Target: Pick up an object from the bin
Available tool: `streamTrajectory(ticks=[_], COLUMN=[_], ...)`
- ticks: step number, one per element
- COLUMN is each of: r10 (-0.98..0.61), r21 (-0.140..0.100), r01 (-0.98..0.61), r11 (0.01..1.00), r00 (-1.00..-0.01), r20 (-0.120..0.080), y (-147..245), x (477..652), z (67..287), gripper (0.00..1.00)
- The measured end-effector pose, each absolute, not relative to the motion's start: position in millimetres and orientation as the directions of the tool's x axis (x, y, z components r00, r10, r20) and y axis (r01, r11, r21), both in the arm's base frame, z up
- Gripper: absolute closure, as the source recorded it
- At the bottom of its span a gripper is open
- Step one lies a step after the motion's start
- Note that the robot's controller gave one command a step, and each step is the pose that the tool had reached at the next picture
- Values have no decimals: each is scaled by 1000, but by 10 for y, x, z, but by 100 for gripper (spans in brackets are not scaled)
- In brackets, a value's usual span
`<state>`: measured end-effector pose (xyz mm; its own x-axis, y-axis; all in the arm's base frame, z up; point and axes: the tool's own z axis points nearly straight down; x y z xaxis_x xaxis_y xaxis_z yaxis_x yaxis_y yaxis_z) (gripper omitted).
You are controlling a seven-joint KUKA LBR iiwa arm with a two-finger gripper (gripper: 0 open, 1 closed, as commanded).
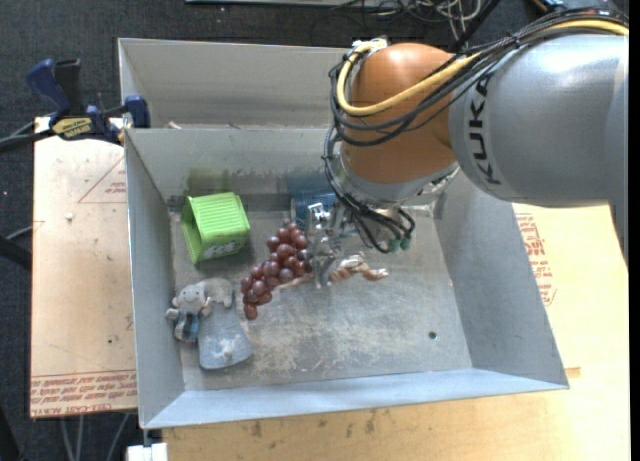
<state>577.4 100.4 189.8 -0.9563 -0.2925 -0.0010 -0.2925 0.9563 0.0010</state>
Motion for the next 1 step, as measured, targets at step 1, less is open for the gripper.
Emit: streamTrajectory(ticks=[1], r10=[-337], r21=[4], r01=[-337], r11=[941], r00=[-941], r20=[8], y=[929], x=[5712], z=[2190], gripper=[100])
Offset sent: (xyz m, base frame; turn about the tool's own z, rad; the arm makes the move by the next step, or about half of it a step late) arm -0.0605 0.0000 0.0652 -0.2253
